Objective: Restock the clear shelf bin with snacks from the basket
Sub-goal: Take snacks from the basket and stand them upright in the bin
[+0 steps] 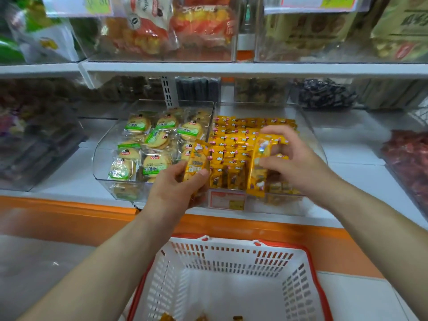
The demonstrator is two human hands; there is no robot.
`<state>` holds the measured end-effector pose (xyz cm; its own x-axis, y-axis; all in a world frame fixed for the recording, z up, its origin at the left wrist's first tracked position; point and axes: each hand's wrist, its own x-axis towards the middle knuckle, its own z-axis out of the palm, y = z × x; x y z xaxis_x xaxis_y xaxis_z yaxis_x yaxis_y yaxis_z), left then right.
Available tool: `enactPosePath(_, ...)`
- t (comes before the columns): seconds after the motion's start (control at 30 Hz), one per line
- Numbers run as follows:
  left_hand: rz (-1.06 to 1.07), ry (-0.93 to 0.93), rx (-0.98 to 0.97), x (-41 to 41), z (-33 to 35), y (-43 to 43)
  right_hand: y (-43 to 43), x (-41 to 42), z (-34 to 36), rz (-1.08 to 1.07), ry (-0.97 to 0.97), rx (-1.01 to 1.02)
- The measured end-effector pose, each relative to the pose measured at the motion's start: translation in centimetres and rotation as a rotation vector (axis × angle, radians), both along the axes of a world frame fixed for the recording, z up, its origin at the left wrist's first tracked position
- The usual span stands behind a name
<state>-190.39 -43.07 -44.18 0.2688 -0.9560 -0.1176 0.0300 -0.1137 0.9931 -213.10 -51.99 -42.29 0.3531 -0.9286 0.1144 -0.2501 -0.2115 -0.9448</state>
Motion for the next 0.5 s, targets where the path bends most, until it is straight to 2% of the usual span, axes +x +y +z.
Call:
enactPosePath(0.07, 0.014, -0.038, 0.019, 0.3, -0.5, 0.2, -0.8, 0.2, -0.5, -0.112, 0.150, -0.196)
enactPosePath(0.13, 0.035, -0.069, 0.022, 0.8, -0.8, 0.3, -1.3, 0.6, -1.1, -0.157, 0.285, -0.289)
enactPosePath(0.23, 0.034, -0.102, 0.014, 1.1, -0.7, 0.7, -1.6, 1.4, -2.3, -0.118, 0.442, -0.298)
enactPosePath(0.4, 0.055, -0.119, 0.012, 1.2, -0.5, 0.9, -1.5, 3.6, -3.5, -0.097, 0.565, -0.355)
enactPosePath(0.5, 0.063, -0.112, 0.002, 1.3, -0.5, 1.1, -1.3, 3.9, -3.9, -0.097, 0.631, -0.308)
